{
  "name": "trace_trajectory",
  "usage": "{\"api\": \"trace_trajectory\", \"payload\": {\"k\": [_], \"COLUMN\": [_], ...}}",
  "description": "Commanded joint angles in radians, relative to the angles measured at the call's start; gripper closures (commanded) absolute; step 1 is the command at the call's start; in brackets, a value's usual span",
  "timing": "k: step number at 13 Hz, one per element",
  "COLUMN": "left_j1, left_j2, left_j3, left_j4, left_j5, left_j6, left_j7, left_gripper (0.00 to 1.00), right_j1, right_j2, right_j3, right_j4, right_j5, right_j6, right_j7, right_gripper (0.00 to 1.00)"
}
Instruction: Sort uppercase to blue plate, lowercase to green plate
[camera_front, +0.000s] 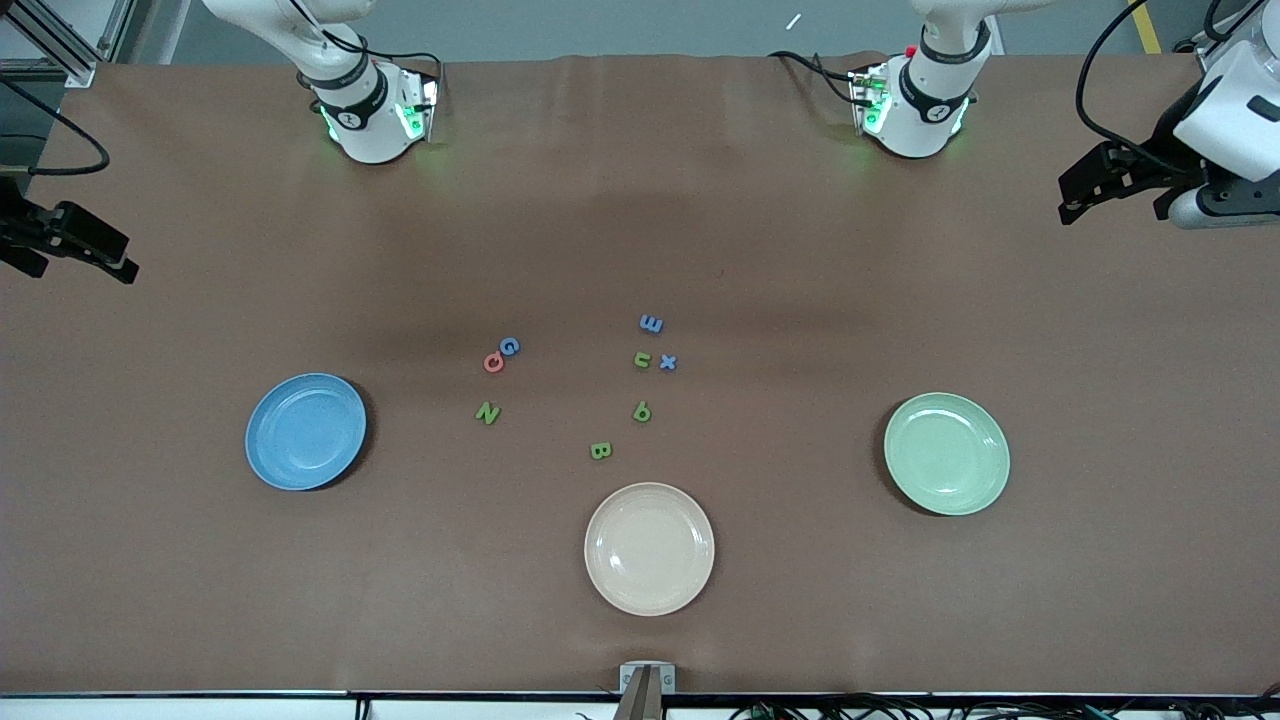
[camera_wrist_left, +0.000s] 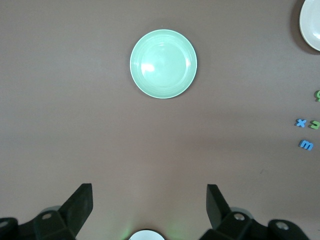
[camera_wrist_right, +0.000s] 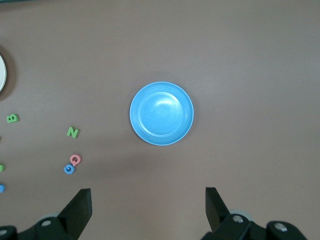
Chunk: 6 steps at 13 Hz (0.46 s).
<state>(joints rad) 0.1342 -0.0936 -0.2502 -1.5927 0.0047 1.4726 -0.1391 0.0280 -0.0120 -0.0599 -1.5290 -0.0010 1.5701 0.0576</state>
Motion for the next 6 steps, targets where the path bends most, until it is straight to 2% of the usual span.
{"api": "trace_trajectory", "payload": {"k": [1,3,6], "left_j1": [0.005,0.008,-0.011], "left_j2": [-0.002,0.009,0.1], "left_j3": [-0.003,-0.001,-0.012], "left_j4": [0.011,0.036,0.074], "left_j5": [0.0,0.003,-0.012], "left_j6": [-0.015,-0.015,-0.009], "left_j7": [0.013,0.026,0.004], "left_gripper": [0.0,0.0,0.0], "right_j1": [-0.01,-0.008,-0.011], "right_j2": [0.0,0.0,0.004], "right_j3": [0.008,0.008,0.008], "right_j4": [0.001,0.003,0.003], "right_j5": [-0.007,-0.007,0.009], "right_j6": [-0.005,-0.005,0.007], "right_j7": [0.004,0.004,0.007], "right_gripper": [0.0,0.0,0.0]}}
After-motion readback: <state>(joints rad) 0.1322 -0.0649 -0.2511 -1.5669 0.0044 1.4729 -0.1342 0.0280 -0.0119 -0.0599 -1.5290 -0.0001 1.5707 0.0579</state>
